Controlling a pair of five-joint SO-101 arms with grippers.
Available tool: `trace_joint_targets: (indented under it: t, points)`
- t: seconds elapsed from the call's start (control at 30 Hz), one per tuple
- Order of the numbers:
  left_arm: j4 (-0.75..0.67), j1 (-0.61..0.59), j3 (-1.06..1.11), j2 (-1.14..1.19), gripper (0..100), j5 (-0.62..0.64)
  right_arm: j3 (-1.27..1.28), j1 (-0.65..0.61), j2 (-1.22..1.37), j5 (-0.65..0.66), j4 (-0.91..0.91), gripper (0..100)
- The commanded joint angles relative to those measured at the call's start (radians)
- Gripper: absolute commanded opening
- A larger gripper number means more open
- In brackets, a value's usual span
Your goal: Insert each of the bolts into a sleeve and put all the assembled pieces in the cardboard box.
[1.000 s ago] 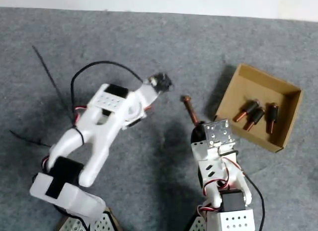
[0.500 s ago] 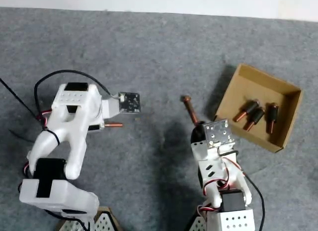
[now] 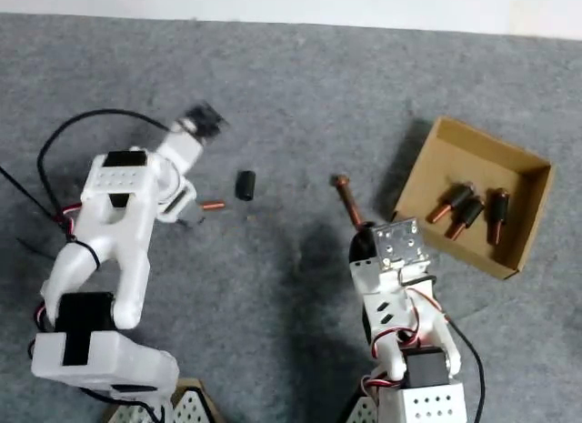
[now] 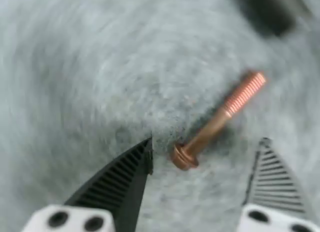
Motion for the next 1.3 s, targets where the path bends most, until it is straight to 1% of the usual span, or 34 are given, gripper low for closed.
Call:
trace_joint_targets:
  t: [0.0, 0.07, 0.13, 0.17, 0.3, 0.33, 0.43, 0.47, 0.5, 0.67, 0.77, 0.87, 1.0, 1.17, 1.27]
  points:
    - [0.038, -0.019, -0.005, -0.054, 33, 0.514, 0.044, 0.005, -0.021, 0.005, -0.025, 0.4]
    - [0.109, -0.015, -0.004, -0.053, 33, 0.790, 0.044, 0.005, -0.021, 0.005, -0.025, 0.4]
    - [0.167, 0.001, -0.004, -0.053, 33, 0.974, 0.044, 0.005, -0.021, 0.005, -0.025, 0.4]
    - [0.196, 0.018, -0.005, -0.054, 33, 1.022, 0.044, 0.005, -0.021, 0.005, -0.025, 0.5]
    - [0.247, 0.042, -0.002, -0.044, 33, 1.069, 0.045, 0.005, -0.021, 0.005, -0.025, 0.5]
    - [0.249, 0.042, -0.001, -0.044, 33, 1.120, 0.045, 0.005, -0.021, 0.005, -0.025, 0.5]
    - [0.249, 0.033, -0.004, -0.045, 33, 1.336, 0.045, 0.005, -0.021, 0.005, -0.025, 0.5]
    - [0.249, 0.035, -0.004, -0.045, 33, 1.384, 0.045, 0.005, -0.021, 0.005, -0.025, 0.5]
    - [0.250, 0.045, -0.002, -0.044, 33, 1.405, 0.045, 0.005, -0.021, 0.005, -0.025, 0.5]
    - [0.249, 0.101, 0.042, -0.044, 33, 1.428, 0.045, 0.005, -0.021, 0.005, -0.025, 0.5]
    - [0.245, 0.108, 0.047, -0.042, 33, 1.508, 0.045, 0.005, -0.021, 0.005, -0.025, 0.5]
    - [0.233, 0.108, 0.041, -0.042, 33, 1.554, 0.045, 0.005, -0.021, 0.005, -0.025, 0.5]
    - [0.120, 0.102, 0.047, -0.042, 33, 1.619, 0.045, 0.005, -0.021, 0.005, -0.025, 0.5]
    - [0.104, 0.102, 0.039, -0.041, 33, 1.639, 0.045, 0.005, -0.021, 0.005, -0.025, 0.5]
    - [0.097, 0.102, 0.039, 0.004, 33, 1.639, 0.047, 0.005, -0.021, 0.005, -0.025, 0.5]
